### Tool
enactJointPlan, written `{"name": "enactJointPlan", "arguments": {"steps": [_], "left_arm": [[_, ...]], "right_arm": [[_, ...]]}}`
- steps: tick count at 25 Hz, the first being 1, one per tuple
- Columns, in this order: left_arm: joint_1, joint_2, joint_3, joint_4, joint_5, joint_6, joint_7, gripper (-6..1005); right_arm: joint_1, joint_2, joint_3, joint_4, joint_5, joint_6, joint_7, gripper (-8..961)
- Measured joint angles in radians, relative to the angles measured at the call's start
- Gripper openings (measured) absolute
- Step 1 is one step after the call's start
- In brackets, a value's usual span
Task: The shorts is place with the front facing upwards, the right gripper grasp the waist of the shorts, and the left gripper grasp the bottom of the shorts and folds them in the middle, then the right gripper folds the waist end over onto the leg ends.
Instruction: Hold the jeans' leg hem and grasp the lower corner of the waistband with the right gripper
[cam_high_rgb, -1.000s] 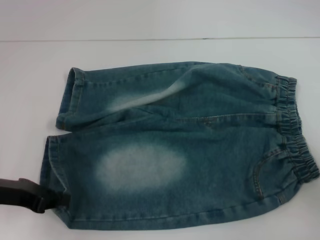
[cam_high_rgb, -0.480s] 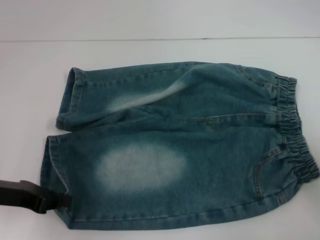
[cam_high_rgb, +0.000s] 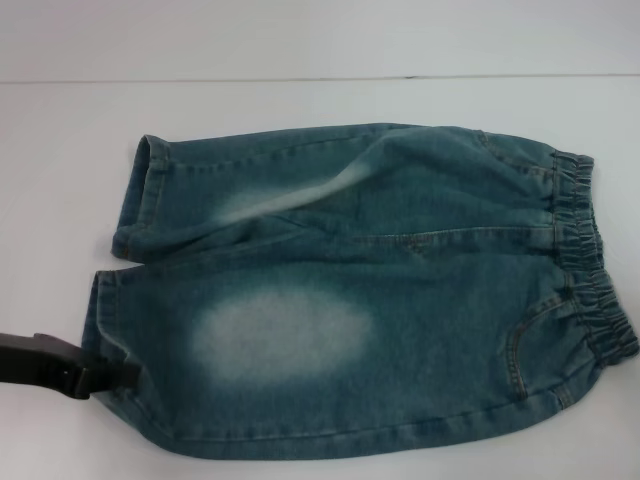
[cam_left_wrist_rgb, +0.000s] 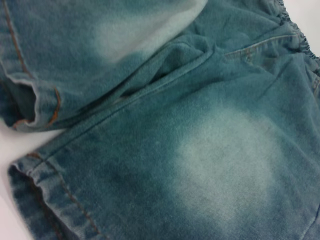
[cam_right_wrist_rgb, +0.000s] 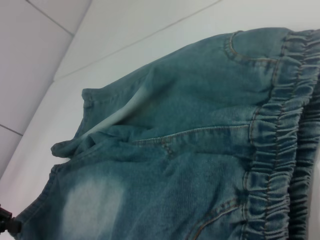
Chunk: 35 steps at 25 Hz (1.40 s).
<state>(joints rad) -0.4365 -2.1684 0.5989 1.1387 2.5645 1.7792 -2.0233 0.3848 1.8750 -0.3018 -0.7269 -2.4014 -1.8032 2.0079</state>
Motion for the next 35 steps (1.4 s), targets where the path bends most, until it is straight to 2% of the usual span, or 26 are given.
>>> {"name": "enactJointPlan", "arguments": {"steps": [5,13,35], "left_arm": [[-0.003,-0.002,0.001,0.008,-0.018,0.007,-0.010,23],[-0.006,-0.002,0.003,0.009,-0.031,0.001,-0.013,24],[-0.008,-0.002,0.007,0.009,-0.035,0.000,-0.008,45]], "right_arm": [[0.005,0.000,-0.020,-0.012,-0.005,-0.001,0.019,928],[0.055,0.007,-0.047,-0.007,-0.083,0.020,0.055,928],[0.089,0.019,-0.094,0.021,-0.124,0.128,0.072,927]]}}
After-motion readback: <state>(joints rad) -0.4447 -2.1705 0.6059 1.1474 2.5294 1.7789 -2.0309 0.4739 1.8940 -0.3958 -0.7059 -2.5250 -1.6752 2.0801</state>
